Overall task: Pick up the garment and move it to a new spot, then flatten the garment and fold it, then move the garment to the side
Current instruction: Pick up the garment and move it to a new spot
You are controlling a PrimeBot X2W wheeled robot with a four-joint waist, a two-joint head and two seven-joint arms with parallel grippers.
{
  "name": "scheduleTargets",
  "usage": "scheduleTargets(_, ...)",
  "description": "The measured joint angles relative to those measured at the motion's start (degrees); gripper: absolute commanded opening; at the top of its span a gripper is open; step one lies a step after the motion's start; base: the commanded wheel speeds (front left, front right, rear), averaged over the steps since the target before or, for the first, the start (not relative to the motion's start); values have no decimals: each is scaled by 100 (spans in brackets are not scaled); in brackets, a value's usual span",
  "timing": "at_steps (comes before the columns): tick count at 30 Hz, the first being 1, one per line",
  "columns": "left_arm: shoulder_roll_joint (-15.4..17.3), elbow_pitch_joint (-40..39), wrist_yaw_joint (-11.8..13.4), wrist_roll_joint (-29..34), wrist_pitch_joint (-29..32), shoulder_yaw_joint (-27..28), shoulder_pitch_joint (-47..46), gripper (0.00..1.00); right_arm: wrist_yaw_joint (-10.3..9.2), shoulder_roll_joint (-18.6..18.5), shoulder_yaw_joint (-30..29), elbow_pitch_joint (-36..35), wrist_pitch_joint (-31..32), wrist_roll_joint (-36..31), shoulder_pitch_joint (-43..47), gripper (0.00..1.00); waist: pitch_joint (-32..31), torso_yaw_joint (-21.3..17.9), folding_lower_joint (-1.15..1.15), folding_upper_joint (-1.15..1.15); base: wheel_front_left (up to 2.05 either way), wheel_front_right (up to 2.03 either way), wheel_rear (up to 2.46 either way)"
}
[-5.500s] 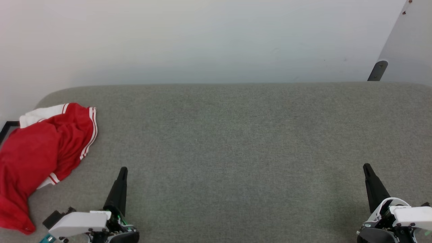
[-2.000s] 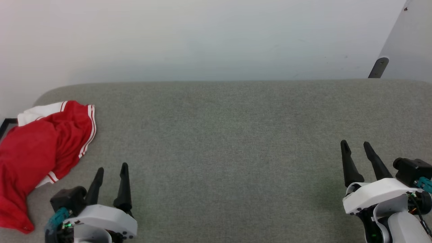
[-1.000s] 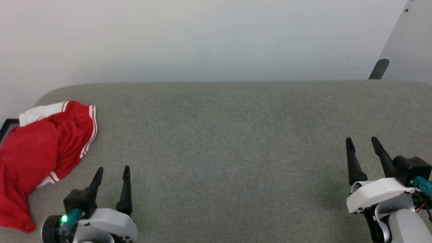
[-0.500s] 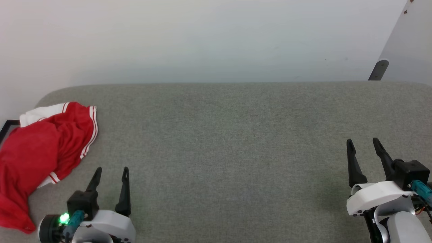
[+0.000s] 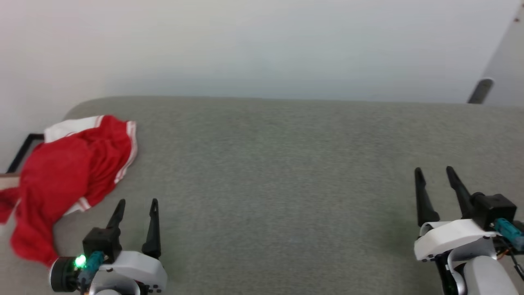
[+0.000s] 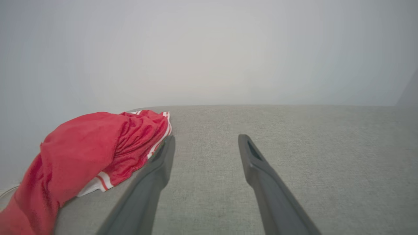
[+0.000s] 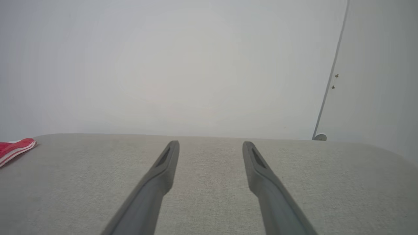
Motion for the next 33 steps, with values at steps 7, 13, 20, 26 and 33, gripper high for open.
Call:
scheduleTargets(7, -75, 41, 55, 38, 0, 51, 1, 100, 0, 20, 248, 48, -11, 66, -27, 100, 7, 584, 0, 0, 0, 0, 0)
scheduleTargets(13, -185, -5, 94, 25, 0, 84, 49, 100, 0, 22, 511, 141, -11, 115, -60, 100, 24, 1291, 0, 0, 0, 0, 0)
scheduleTargets(20, -218, -94, 198, -59, 0, 372, 186, 100, 0, 80, 965, 307, -11, 156, -337, 100, 63, 2171, 0, 0, 0, 0, 0)
scheduleTargets(26, -356, -463, 354, -233, 0, 751, 500, 100, 10, 129, 1568, 641, -10, 303, -794, 100, 214, 2660, 0, 0, 0, 0, 0)
scheduleTargets(33, -443, -620, 265, -247, 0, 782, 656, 100, 10, 104, 1771, 759, -11, 483, -959, 100, 429, 2839, 0, 0, 0, 0, 0)
